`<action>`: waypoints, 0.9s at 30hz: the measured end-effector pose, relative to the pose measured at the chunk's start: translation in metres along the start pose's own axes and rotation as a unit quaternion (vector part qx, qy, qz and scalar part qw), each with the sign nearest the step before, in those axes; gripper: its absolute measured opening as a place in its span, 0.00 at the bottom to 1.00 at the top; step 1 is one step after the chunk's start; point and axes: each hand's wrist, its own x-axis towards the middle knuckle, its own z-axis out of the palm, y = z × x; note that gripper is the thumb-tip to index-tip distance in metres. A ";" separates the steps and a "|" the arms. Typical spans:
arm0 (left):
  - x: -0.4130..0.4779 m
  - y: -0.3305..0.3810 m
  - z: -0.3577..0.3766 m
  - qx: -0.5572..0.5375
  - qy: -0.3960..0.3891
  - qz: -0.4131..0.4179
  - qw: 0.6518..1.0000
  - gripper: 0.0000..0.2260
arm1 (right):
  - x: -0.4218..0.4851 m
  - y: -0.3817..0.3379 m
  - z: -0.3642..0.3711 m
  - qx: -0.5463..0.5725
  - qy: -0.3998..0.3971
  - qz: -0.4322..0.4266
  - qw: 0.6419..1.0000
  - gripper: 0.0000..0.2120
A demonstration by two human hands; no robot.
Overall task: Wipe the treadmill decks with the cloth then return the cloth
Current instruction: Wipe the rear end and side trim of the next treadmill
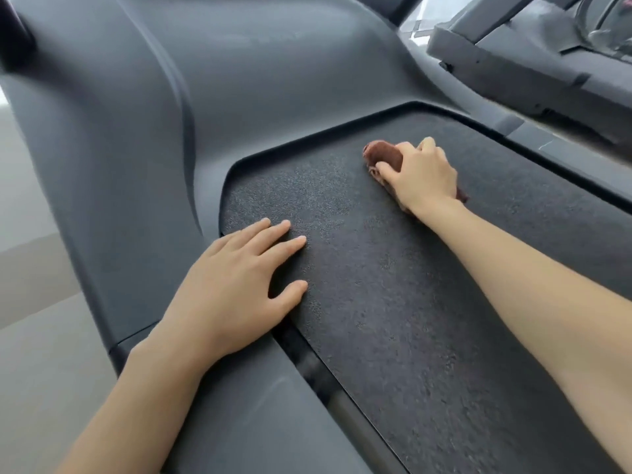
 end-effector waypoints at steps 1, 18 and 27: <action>0.001 0.000 -0.001 -0.009 0.001 -0.002 1.000 0.29 | 0.009 -0.008 0.004 -0.004 0.003 0.014 1.000 0.22; 0.051 -0.018 -0.011 0.034 -0.097 0.072 0.992 0.25 | -0.016 -0.022 -0.005 0.111 -0.052 -0.152 0.981 0.22; 0.068 -0.023 0.001 0.032 -0.051 0.081 0.995 0.24 | 0.085 -0.013 0.025 0.131 0.023 0.121 0.984 0.21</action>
